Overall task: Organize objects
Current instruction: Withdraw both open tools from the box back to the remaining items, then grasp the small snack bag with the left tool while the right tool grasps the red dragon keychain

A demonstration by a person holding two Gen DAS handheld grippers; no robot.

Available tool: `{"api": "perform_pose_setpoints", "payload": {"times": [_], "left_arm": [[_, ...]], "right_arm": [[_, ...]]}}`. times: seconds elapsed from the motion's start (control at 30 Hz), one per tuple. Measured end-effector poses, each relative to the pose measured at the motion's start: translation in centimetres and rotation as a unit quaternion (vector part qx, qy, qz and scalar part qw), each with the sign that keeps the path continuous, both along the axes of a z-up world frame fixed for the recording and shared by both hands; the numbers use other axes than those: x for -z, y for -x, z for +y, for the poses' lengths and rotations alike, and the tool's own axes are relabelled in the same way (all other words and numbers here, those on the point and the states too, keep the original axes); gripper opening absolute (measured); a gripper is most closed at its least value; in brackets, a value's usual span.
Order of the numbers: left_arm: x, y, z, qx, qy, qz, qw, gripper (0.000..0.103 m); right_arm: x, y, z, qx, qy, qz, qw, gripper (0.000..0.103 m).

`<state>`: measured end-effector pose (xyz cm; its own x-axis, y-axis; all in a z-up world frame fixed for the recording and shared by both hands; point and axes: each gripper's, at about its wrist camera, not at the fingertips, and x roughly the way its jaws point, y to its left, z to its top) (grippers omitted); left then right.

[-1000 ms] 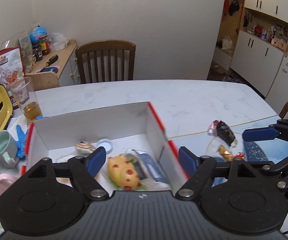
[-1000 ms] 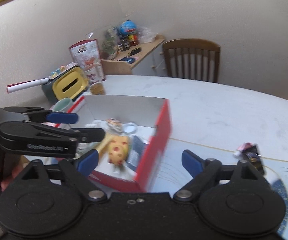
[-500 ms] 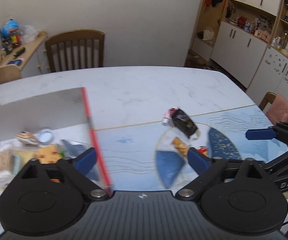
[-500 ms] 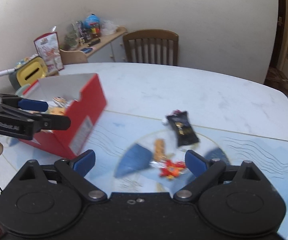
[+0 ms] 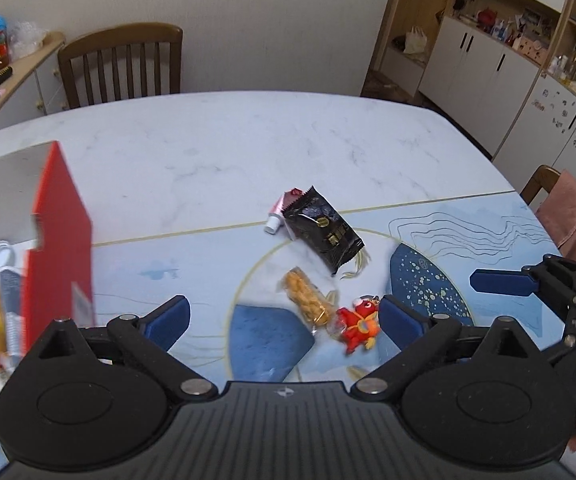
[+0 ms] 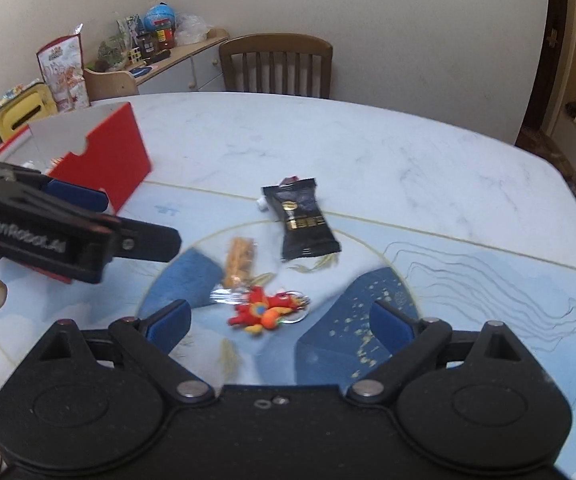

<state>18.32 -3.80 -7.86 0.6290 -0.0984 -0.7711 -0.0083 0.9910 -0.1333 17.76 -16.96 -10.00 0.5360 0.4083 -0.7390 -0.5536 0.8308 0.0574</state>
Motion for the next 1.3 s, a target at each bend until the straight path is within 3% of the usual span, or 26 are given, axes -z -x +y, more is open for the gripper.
{"api": "perform_pose_setpoints", "payload": {"times": [0.27,0.53,0.97,1.17,1.3], "left_arm": [[2.5,-3.7,-1.0,-0.027,0.005,0.034,0.9991,0.101],[4.5,-5.1,-2.0,-0.032,-0.017,0.044,0.9984,0.101],[6.2,-5.6,-2.2,-0.034,-0.015,0.048,0.9981,0.099],[6.4,-5.5,-2.9,-0.018,-0.021,0.047,0.9985,0.078],[6.3,-5.4,-3.1,-0.013,-0.024,0.042,0.9987,0.056]], "right_arm": [[2.1,-0.4,1.3,-0.039,0.015,-0.020,0.999,0.096],[4.2,-2.8,1.6,-0.017,0.009,0.017,1.000,0.096],[5.5,-3.5,1.9,-0.055,-0.004,0.026,0.998,0.081],[5.3,-2.9,2.3,-0.076,-0.001,0.015,0.997,0.070],[5.3,-2.6,2.4,-0.077,0.002,0.010,0.997,0.063]]}}
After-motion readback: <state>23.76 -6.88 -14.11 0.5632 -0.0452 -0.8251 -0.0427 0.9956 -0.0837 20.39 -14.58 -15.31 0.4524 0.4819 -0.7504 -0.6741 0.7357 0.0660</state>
